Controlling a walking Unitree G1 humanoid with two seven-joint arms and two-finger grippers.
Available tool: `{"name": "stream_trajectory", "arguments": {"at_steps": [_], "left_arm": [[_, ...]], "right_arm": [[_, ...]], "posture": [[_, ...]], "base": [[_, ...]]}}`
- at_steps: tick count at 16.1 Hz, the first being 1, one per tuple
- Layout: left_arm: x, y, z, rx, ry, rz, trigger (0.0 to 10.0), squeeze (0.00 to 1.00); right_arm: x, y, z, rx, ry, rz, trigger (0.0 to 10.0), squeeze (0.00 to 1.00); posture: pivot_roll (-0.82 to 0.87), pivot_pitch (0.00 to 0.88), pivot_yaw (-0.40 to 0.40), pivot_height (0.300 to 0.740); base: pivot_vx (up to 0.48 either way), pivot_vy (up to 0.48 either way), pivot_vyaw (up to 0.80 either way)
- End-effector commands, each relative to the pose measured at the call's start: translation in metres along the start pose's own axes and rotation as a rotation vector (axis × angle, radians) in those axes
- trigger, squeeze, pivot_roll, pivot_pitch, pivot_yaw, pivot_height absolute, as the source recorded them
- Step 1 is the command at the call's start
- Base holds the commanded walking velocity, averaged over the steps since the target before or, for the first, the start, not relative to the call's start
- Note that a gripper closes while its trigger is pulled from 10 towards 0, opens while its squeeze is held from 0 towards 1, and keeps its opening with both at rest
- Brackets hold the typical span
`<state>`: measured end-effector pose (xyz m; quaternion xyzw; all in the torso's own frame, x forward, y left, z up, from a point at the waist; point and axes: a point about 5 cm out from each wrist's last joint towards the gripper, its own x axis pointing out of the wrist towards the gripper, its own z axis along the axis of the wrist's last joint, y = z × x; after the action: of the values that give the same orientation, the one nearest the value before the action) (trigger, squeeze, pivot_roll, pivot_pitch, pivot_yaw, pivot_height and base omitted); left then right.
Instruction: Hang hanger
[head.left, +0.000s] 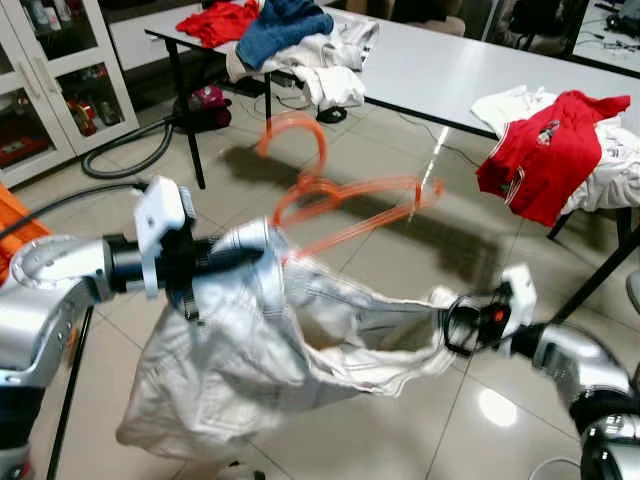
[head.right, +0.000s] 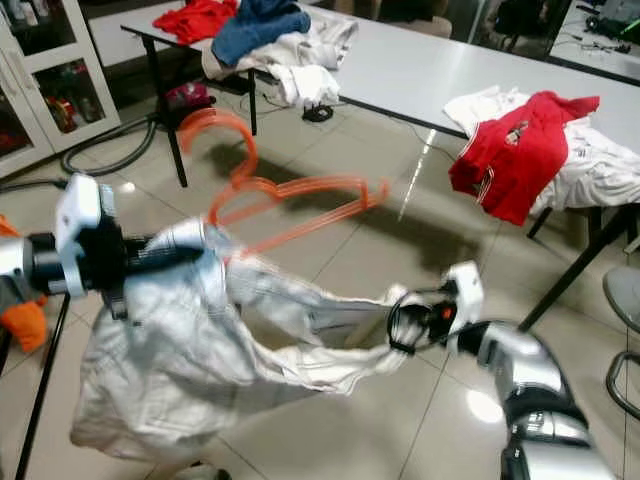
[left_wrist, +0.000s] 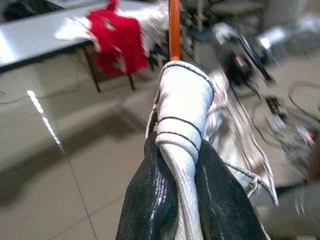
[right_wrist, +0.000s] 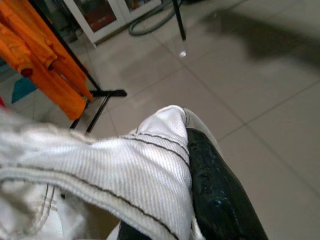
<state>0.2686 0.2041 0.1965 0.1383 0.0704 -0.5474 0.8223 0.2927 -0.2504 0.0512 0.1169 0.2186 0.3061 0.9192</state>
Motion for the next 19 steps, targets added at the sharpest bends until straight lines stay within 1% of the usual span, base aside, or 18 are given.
{"name": "stream_trajectory", "arguments": {"at_steps": [1, 2, 3, 5, 6, 7, 8, 9, 11, 12, 13, 14, 15, 16, 17, 18, 19], "left_arm": [[0.001, -0.002, 0.005, 0.055, 0.011, -0.029, 10.0, 0.0], [0.003, -0.005, 0.006, 0.054, 0.003, -0.045, 10.0, 0.0], [0.007, -0.01, 0.007, 0.06, -0.015, -0.08, 10.0, 0.0], [0.01, -0.014, 0.009, 0.067, -0.041, -0.093, 10.0, 0.0], [0.013, -0.017, 0.015, 0.061, -0.107, -0.087, 10.0, 0.0], [0.014, -0.018, 0.016, 0.063, -0.122, -0.089, 10.0, 0.0], [0.014, -0.02, 0.017, 0.067, -0.123, -0.097, 10.0, 0.0], [0.013, -0.025, 0.016, 0.077, -0.103, -0.125, 10.0, 0.0], [0.013, -0.031, 0.014, 0.083, -0.093, -0.146, 10.0, 0.0], [0.013, -0.031, 0.013, 0.11, -0.086, -0.138, 10.0, 0.0], [0.014, -0.03, 0.011, 0.167, -0.069, -0.117, 10.0, 0.0], [0.015, -0.027, 0.01, 0.198, -0.059, -0.086, 10.0, 0.0], [0.016, -0.026, 0.008, 0.22, -0.042, -0.082, 10.0, 0.0], [0.016, -0.024, 0.009, 0.213, -0.055, -0.07, 10.0, 0.0], [0.017, -0.023, 0.011, 0.196, -0.087, -0.057, 10.0, 0.0], [0.017, -0.022, 0.021, 0.168, -0.165, -0.05, 10.0, 0.0], [0.016, -0.024, 0.026, 0.165, -0.19, -0.076, 10.0, 0.0]], "right_arm": [[-0.006, -0.006, 0.025, -0.029, -0.065, -0.012, 0.0, 0.0], [-0.006, -0.008, 0.032, -0.04, -0.07, -0.017, 0.0, 0.0], [-0.005, -0.01, 0.047, -0.063, -0.073, -0.038, 0.0, 0.0], [-0.006, -0.014, 0.054, -0.082, -0.054, -0.079, 0.0, 0.0], [-0.01, -0.022, 0.061, -0.054, -0.043, -0.171, 0.0, 0.0], [-0.012, -0.025, 0.064, -0.034, -0.049, -0.212, 0.0, 0.0], [-0.013, -0.027, 0.067, -0.006, -0.063, -0.233, 0.0, 0.0], [-0.016, -0.031, 0.074, 0.034, -0.093, -0.271, 0.0, 0.0], [-0.02, -0.036, 0.088, 0.122, -0.159, -0.332, 0.0, 0.0], [-0.023, -0.039, 0.094, 0.177, -0.198, -0.37, 0.0, 0.0], [-0.027, -0.043, 0.102, 0.277, -0.269, -0.413, 0.0, 0.0], [-0.027, -0.043, 0.106, 0.312, -0.302, -0.423, 0.0, 0.0], [-0.025, -0.042, 0.11, 0.328, -0.32, -0.418, 0.0, 0.0], [-0.023, -0.04, 0.114, 0.323, -0.325, -0.412, 0.0, 0.0], [-0.021, -0.039, 0.116, 0.319, -0.322, -0.407, 0.0, 0.0], [-0.019, -0.039, 0.113, 0.309, -0.299, -0.414, 0.0, 0.0], [-0.02, -0.04, 0.11, 0.309, -0.287, -0.436, 0.0, 0.0]], "posture": [[-0.1, 0.0, -0.051, 0.74], [-0.1, 0.0, -0.05, 0.74], [-0.11, 0.0, -0.05, 0.74], [-0.11, 0.0, -0.047, 0.74], [-0.11, 0.0, -0.044, 0.74], [-0.11, 0.0, -0.044, 0.74], [-0.12, 0.0, -0.043, 0.74], [-0.11, 0.0, -0.043, 0.74], [-0.11, 0.0, -0.044, 0.74], [-0.11, 0.0, -0.046, 0.74], [-0.11, 0.0, -0.046, 0.74], [-0.11, 0.0, -0.046, 0.74], [-0.11, 0.0, -0.045, 0.74], [-0.11, 0.0, -0.04, 0.74], [-0.11, 0.0, -0.041, 0.74], [-0.11, 0.0, -0.044, 0.74], [-0.11, 0.0, -0.044, 0.74]], "base": [[0.0, 0.0, 0.0], [0.0, 0.0, 0.0], [0.0, 0.0, 0.0], [0.0, 0.0, 0.0], [0.0, 0.0, 0.0], [0.0, 0.0, 0.0], [0.0, 0.0, 0.0], [0.0, 0.0, 0.0], [0.0, 0.0, 0.0], [0.0, 0.0, 0.0], [0.0, 0.0, 0.0], [0.0, 0.0, 0.0], [0.0, 0.0, 0.0], [0.0, 0.0, 0.0], [0.0, 0.0, 0.0], [0.0, 0.0, 0.0], [0.0, 0.0, 0.0]]}}
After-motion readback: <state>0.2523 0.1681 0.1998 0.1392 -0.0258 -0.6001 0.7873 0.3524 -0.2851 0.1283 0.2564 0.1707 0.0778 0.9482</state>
